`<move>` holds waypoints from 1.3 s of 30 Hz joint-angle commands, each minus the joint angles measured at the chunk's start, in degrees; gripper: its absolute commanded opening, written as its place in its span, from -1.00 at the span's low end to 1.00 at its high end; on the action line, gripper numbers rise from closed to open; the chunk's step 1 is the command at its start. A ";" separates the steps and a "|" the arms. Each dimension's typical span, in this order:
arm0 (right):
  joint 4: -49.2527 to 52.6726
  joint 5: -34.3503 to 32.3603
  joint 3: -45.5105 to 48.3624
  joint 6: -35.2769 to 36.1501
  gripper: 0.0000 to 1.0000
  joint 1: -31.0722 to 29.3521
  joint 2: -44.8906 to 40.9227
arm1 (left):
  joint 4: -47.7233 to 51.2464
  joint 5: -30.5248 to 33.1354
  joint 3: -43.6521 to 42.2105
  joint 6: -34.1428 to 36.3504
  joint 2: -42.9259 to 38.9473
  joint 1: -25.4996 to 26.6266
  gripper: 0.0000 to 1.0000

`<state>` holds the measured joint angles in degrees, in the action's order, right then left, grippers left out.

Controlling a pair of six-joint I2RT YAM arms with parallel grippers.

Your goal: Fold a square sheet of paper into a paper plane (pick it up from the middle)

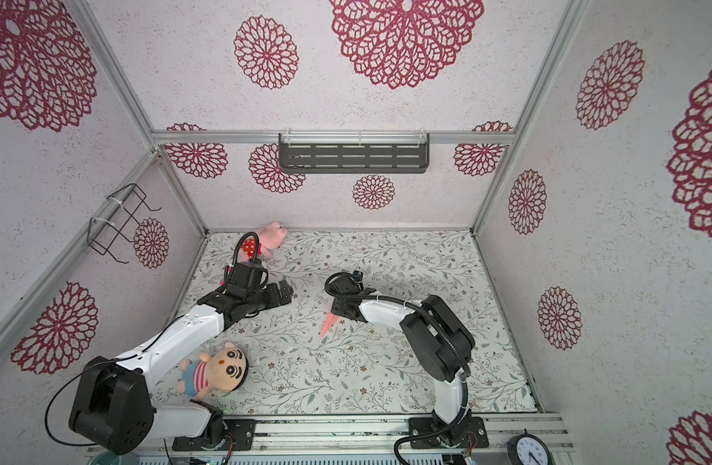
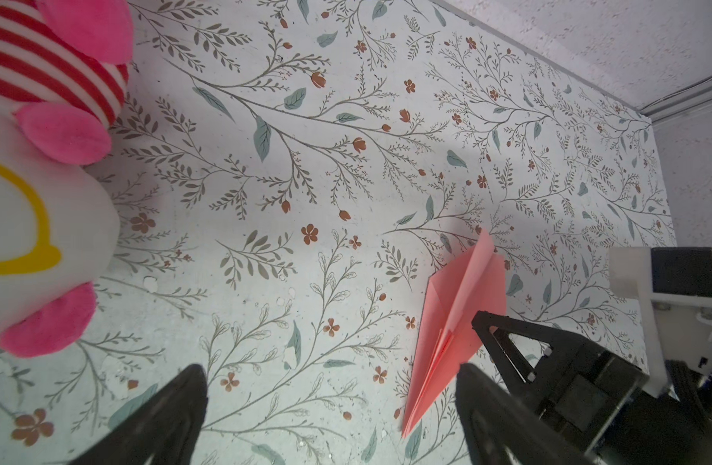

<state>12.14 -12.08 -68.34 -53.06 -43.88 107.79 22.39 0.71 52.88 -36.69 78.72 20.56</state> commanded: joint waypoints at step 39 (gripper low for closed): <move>-17.58 12.03 14.76 -1.27 -0.91 5.71 -6.86 | -7.85 -24.35 12.33 6.17 26.64 15.13 -0.47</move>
<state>-4.67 -0.93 -53.95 -55.11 -38.59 104.01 14.17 -23.09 64.58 -31.75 105.03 35.42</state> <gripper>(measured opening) 0.054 0.273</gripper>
